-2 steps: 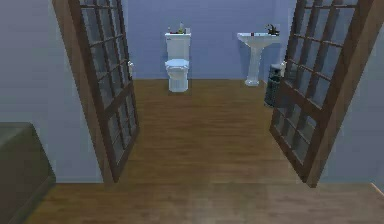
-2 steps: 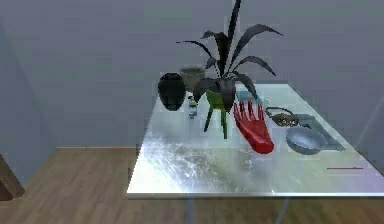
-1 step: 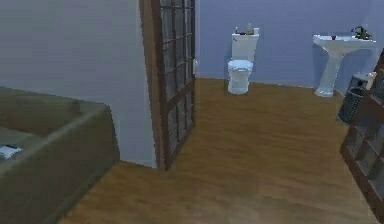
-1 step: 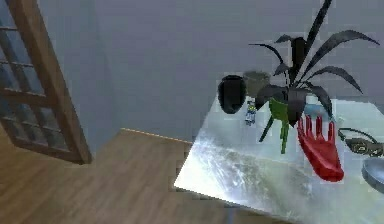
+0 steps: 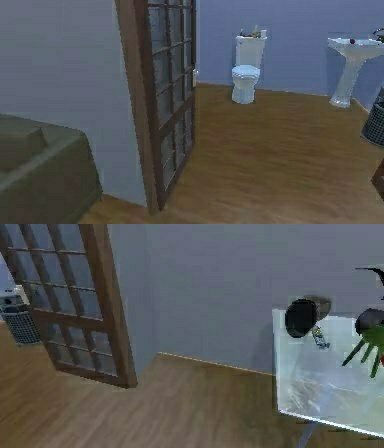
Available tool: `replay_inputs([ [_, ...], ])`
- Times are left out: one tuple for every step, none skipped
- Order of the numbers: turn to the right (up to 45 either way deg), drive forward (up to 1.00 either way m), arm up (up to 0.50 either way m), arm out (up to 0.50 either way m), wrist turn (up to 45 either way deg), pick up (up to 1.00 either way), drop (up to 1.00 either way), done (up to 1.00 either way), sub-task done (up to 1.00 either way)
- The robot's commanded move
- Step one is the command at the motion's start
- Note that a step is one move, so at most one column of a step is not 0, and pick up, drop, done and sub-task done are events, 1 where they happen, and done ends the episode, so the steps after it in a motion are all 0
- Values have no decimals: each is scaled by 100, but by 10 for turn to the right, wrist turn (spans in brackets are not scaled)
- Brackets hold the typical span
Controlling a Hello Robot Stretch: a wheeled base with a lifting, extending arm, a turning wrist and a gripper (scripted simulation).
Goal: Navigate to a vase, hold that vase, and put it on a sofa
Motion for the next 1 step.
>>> replay_inputs([
  [450,0,0,0,0,0,0,0,0],
])
